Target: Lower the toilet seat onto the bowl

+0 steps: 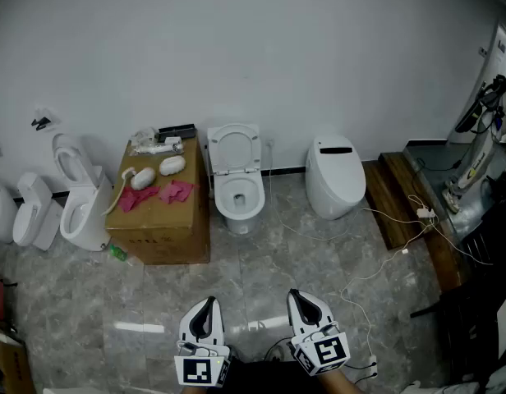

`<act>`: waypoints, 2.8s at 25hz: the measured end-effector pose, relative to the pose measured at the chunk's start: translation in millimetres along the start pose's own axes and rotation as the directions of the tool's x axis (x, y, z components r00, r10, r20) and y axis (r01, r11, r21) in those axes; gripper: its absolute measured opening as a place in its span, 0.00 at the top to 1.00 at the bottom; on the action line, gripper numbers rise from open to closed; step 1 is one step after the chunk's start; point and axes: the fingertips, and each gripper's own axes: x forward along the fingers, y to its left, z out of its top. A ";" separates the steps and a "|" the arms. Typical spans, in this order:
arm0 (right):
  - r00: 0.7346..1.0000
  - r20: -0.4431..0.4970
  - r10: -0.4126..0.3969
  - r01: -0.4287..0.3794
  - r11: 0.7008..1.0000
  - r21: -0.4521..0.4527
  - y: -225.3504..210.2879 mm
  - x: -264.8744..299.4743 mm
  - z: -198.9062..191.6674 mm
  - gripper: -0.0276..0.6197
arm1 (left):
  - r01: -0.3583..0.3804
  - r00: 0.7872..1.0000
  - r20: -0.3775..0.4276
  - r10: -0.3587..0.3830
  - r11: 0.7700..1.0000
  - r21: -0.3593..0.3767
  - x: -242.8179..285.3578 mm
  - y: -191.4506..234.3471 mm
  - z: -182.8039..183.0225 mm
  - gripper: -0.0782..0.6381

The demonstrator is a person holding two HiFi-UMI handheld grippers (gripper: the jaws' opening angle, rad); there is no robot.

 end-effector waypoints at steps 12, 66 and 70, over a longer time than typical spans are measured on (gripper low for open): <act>1.000 0.012 0.012 -0.012 1.000 -0.005 -3.1 -8.2 0.4 0.92 | 0.009 1.000 -0.001 -0.009 1.000 0.029 -2.4 -10.6 4.6 0.88; 0.996 -0.048 0.077 -0.078 0.997 -0.016 -135.9 378.8 13.0 0.92 | -0.021 1.000 -0.009 0.021 0.999 -0.046 376.0 156.5 -20.7 0.88; 0.992 -0.061 0.108 -0.109 0.994 -0.007 -154.6 436.1 6.3 0.92 | -0.035 0.999 -0.016 0.035 0.999 -0.040 419.0 177.8 -26.2 0.88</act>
